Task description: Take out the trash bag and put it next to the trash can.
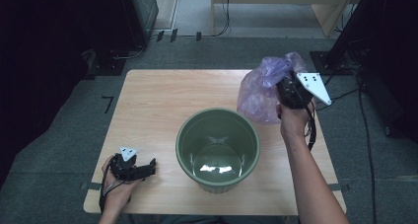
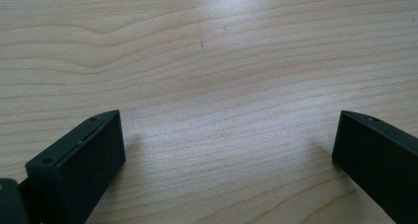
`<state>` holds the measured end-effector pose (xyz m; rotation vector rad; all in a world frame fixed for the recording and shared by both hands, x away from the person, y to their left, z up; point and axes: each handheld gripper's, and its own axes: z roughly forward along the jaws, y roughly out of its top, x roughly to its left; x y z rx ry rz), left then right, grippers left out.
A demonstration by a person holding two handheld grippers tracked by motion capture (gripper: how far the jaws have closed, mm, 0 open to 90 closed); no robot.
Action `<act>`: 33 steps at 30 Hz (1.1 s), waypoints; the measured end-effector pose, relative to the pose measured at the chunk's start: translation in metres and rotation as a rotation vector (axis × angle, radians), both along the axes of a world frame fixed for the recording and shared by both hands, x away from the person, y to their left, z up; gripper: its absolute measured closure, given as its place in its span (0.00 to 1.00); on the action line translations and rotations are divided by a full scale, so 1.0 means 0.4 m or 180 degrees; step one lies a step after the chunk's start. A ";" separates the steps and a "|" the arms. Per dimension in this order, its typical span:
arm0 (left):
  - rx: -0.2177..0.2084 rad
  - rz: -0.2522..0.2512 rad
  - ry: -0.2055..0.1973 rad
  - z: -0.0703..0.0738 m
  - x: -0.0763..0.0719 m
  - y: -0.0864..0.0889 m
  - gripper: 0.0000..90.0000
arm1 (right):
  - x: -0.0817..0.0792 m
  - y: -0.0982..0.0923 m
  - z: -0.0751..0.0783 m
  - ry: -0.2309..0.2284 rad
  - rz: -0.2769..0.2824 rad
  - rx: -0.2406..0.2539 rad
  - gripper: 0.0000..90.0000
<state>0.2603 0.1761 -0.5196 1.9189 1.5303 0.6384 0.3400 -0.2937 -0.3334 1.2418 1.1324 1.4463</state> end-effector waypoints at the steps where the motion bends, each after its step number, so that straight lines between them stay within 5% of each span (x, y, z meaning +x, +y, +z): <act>1: 0.0000 0.0000 0.0000 0.000 0.000 0.000 0.00 | 0.000 0.000 0.000 0.0000 0.0000 0.0000 0.74; 3: 0.0000 0.0000 0.0000 0.000 0.000 0.000 0.00 | 0.001 0.011 -0.002 -0.0057 0.0067 0.0010 0.53; 4: 0.0000 -0.0001 0.0001 0.000 0.000 0.000 0.00 | 0.005 0.021 -0.013 0.0055 0.0219 -0.0087 0.45; 6: 0.0001 -0.0003 -0.0001 0.000 0.000 0.000 0.00 | 0.006 0.024 -0.023 0.0133 0.0258 -0.0146 0.40; 7: 0.0001 -0.0005 -0.0001 0.000 0.001 0.000 0.00 | 0.006 0.024 -0.046 0.0285 0.0313 -0.0243 0.35; 13: 0.0001 -0.0006 -0.0001 0.000 0.001 0.000 0.00 | -0.026 -0.004 -0.129 0.0666 0.0599 -0.0418 0.31; 17: 0.0005 -0.0007 0.0005 0.000 0.002 0.000 0.00 | -0.063 -0.035 -0.168 0.0763 0.0708 -0.0479 0.27; 24: 0.0001 -0.0003 0.0000 0.000 0.003 0.000 0.00 | -0.124 -0.081 -0.219 0.0973 0.0708 -0.0644 0.16; 33: 0.0001 0.0000 -0.0001 0.000 0.003 -0.001 0.00 | -0.185 -0.114 -0.282 0.1224 0.0780 -0.0864 0.16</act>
